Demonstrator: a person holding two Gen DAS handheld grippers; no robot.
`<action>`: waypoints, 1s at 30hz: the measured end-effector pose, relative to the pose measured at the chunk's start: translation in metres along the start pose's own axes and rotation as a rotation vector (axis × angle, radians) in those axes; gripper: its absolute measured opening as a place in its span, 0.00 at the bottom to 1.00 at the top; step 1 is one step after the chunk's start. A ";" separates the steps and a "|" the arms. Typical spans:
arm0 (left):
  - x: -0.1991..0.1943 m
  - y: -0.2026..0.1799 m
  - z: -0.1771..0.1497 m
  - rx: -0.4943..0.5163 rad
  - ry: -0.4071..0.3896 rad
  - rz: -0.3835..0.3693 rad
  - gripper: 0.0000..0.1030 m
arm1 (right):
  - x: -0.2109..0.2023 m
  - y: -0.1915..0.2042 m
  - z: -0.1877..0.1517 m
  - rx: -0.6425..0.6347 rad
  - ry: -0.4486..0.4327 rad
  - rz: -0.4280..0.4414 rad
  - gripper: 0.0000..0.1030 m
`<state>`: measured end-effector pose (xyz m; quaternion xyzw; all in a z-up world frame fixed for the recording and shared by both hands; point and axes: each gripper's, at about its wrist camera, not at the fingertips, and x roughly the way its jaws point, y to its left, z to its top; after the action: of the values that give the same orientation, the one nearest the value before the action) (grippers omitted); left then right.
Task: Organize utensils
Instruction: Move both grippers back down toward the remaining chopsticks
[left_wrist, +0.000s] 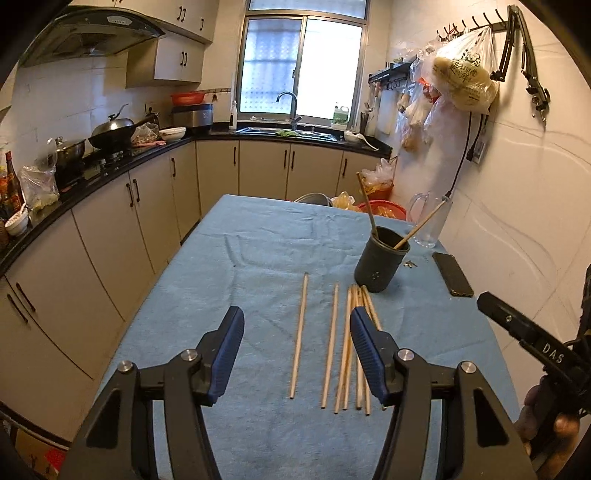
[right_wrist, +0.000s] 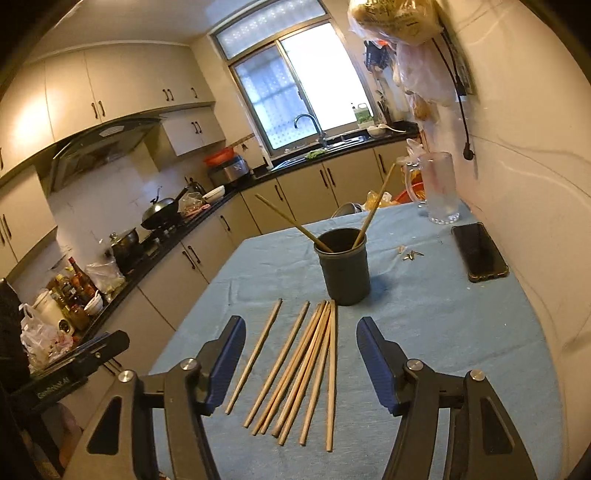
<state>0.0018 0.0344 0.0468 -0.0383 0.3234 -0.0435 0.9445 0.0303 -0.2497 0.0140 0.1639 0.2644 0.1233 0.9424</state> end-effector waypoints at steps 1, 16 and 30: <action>0.000 0.000 -0.001 0.001 0.001 0.005 0.59 | 0.000 0.002 0.000 -0.007 0.001 -0.003 0.64; 0.014 0.004 -0.005 0.001 0.014 0.076 0.60 | 0.013 0.020 -0.002 -0.092 -0.008 -0.053 0.64; 0.076 0.008 0.003 -0.014 0.111 0.042 0.60 | 0.064 0.001 -0.004 -0.079 0.087 -0.045 0.57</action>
<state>0.0635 0.0344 0.0024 -0.0354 0.3764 -0.0234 0.9255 0.0809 -0.2272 -0.0185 0.1150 0.3034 0.1196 0.9383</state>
